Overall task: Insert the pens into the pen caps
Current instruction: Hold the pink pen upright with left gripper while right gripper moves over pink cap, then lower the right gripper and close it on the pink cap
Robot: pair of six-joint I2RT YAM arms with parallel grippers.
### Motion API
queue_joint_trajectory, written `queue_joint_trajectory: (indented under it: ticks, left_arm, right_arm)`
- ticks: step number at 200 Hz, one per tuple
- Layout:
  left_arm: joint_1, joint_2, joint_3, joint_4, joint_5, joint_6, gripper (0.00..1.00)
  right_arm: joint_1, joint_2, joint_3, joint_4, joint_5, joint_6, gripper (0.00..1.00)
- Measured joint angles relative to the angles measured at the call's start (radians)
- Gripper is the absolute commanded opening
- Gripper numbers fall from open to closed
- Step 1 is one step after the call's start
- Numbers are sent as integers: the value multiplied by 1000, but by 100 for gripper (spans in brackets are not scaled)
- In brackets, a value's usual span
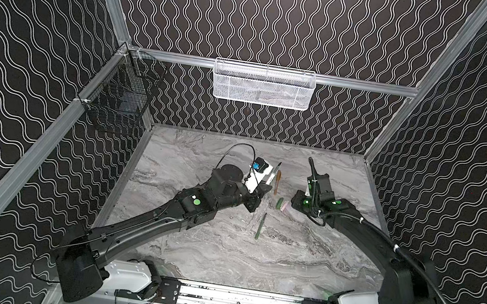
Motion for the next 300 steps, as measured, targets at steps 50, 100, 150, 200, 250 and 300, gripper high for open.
queue_joint_trajectory:
  ticks: [50, 100, 150, 200, 250, 300]
  left_arm:
    - [-4, 5, -6, 3, 10, -32, 3]
    - [-5, -5, -3, 4, 24, -40, 3]
    - [-6, -12, 2, 5, 36, -40, 3]
    - [-8, -10, 3, 5, 43, -41, 3]
    - [-9, -1, 4, 5, 46, -41, 3]
    - [-9, 7, 4, 5, 47, -41, 3]
  right_arm:
    - [-7, 192, 122, -39, -1, 11, 34]
    - [-9, 295, 180, -61, -3, 13, 31]
    - [-9, 364, 219, -80, -17, 10, 32]
    - [-10, 391, 234, -88, -16, 6, 32]
    - [-13, 432, 243, -80, -16, -11, 31]
    - [-25, 417, 221, -71, -18, -31, 31]
